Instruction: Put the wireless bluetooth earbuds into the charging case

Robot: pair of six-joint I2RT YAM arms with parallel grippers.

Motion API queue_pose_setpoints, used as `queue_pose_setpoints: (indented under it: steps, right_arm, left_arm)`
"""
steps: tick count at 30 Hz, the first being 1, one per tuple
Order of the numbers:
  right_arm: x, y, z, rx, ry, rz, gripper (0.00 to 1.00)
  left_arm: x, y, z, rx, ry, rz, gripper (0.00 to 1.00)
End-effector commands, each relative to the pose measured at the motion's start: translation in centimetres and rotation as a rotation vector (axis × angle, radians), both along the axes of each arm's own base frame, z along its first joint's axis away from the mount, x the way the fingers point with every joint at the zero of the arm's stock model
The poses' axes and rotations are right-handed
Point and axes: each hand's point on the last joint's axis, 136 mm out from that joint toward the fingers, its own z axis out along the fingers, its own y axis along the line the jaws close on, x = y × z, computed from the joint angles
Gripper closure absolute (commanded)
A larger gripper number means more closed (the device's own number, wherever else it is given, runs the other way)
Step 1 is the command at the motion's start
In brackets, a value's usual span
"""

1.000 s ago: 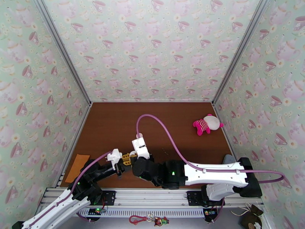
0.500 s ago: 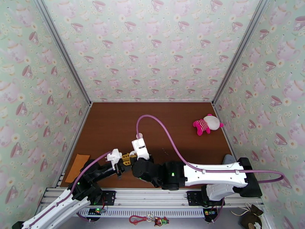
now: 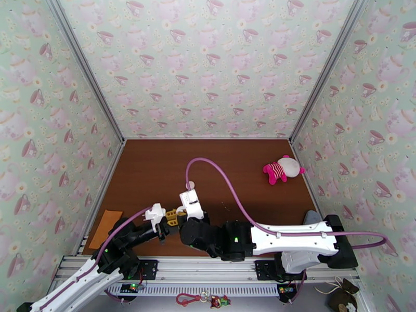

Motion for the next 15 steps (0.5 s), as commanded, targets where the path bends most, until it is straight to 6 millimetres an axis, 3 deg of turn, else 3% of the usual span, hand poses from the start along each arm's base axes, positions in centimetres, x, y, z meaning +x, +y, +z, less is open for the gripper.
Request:
queue_pose_setpoints:
  steps: [1,15]
  right_arm:
    - [-0.8,-0.5,-0.8,-0.026,0.014,0.018,0.83]
    - [-1.6,0.1,-2.0,-0.037,0.019,0.078,0.83]
  left_arm:
    - [0.3,0.4,1.0,-0.032,-0.028,0.026,1.0]
    - [0.3,0.5,1.0,-0.035,-0.03,0.03,1.0]
